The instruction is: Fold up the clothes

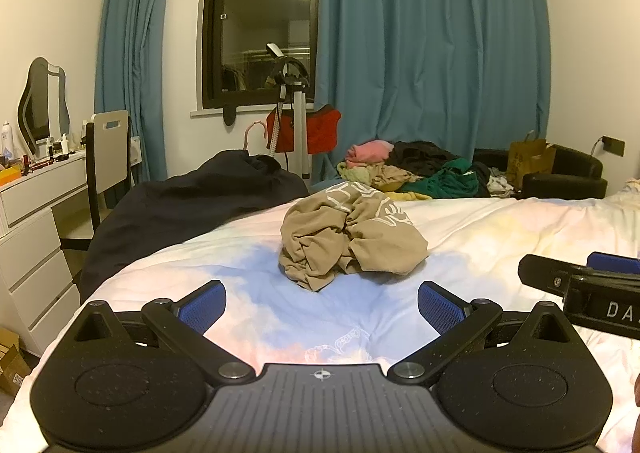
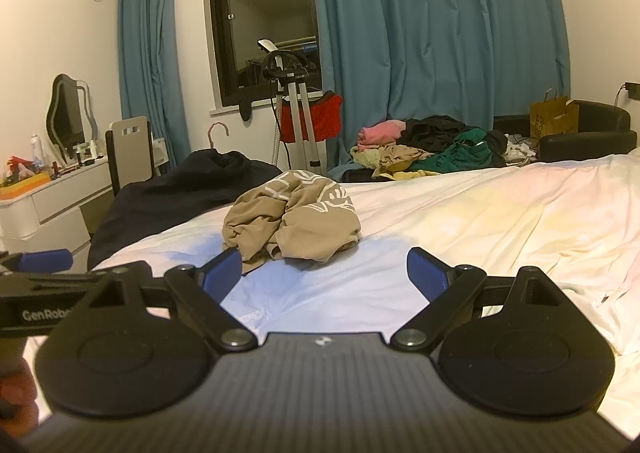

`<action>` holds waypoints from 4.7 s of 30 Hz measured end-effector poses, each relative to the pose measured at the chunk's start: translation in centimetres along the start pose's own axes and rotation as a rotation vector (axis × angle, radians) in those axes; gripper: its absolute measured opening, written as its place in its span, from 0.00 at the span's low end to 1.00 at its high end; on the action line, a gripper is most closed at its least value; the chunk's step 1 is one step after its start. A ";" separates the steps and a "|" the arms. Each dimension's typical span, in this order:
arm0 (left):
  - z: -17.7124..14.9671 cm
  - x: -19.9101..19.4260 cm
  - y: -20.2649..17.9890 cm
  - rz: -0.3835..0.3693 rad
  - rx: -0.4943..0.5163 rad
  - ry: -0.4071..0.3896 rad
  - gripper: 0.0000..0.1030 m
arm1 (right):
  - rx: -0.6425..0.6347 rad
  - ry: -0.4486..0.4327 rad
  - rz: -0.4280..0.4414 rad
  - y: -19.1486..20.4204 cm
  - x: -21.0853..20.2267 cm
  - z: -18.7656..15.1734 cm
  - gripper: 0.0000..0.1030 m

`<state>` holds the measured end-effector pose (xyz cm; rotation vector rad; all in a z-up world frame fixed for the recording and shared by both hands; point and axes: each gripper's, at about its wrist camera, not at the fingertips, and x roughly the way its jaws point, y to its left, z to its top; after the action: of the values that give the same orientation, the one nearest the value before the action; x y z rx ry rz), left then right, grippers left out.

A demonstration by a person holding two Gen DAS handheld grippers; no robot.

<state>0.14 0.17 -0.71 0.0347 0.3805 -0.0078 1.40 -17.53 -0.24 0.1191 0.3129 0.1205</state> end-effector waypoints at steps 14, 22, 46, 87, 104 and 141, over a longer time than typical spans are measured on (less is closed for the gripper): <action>0.3 7.9 -1.1 0.011 0.097 0.144 1.00 | 0.055 -0.051 -0.068 -1.3 0.1 -0.5 0.88; 2.6 23.7 -1.2 0.001 0.094 0.214 0.93 | 0.110 0.015 -0.033 -3.0 3.1 -1.5 0.88; 5.5 17.0 2.5 -0.208 -0.054 -0.095 0.07 | 0.240 -0.039 -0.068 -5.8 7.7 -4.2 0.88; 0.3 13.0 13.7 -0.215 -0.275 0.240 0.11 | 0.261 0.103 0.132 -1.7 7.1 -4.0 0.05; 0.3 13.2 2.8 -0.563 -0.119 0.391 0.08 | 0.496 -0.017 -0.207 -15.1 -0.9 0.2 0.05; -0.8 12.2 5.1 -0.333 -0.090 0.471 0.86 | 0.410 0.224 -0.273 -10.1 5.9 -5.9 0.85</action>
<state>11.27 5.32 -5.83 -0.1189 0.8537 -0.3154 6.12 -26.15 -8.96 0.4694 0.5724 -0.2050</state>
